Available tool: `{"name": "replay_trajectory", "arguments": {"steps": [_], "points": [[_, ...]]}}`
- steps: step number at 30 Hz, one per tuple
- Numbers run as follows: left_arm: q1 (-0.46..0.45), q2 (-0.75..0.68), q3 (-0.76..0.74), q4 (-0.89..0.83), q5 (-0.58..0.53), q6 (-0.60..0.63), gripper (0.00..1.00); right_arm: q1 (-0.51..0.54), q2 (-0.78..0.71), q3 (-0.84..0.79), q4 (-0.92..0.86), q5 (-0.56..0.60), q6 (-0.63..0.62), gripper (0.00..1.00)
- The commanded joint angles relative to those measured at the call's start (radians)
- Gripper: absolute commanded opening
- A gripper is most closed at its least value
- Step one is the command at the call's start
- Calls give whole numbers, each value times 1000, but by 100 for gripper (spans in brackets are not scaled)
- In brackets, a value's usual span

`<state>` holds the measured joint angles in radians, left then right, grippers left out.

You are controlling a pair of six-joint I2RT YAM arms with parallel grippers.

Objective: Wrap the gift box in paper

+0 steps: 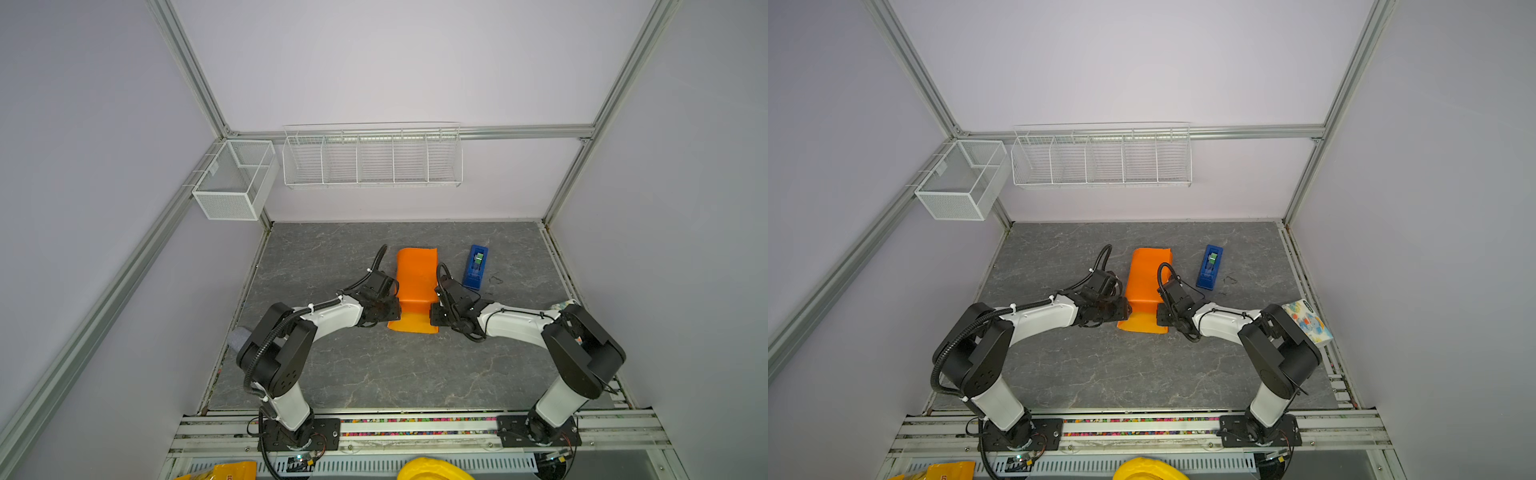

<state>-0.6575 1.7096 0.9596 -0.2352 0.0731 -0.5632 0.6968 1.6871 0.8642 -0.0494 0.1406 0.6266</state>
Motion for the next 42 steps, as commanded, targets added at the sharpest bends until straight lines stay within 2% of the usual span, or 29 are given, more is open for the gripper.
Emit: {"name": "replay_trajectory", "arguments": {"steps": [1, 11, 17, 21, 29, 34, 35, 39, 42], "points": [[-2, 23, 32, 11, -43, 21, 54, 7, 11, 8, 8, 19, -6, 19], [-10, 69, 48, 19, -80, 31, 37, 7, 26, 9, -1, 17, -10, 18], [-31, 82, 67, 3, -120, 28, 20, 7, 26, 8, -12, 25, -13, 16], [-33, 66, 61, -17, -143, 17, 11, 7, 23, 44, -43, 41, -23, 7], [-83, -18, 13, -90, -210, -70, 5, 34, -22, 41, -92, 61, -55, 7], [-108, -35, -10, -106, -212, -114, 5, 67, -53, 36, -136, 69, -53, 6], [-108, -35, -13, -104, -212, -115, 5, 69, -60, 36, -147, 69, -51, 7], [-108, -30, -7, -107, -211, -112, 5, 71, -79, 29, -163, 58, -47, 24], [-108, -21, -4, -108, -210, -112, 6, 73, -79, 29, -157, 44, -52, 31]]}}
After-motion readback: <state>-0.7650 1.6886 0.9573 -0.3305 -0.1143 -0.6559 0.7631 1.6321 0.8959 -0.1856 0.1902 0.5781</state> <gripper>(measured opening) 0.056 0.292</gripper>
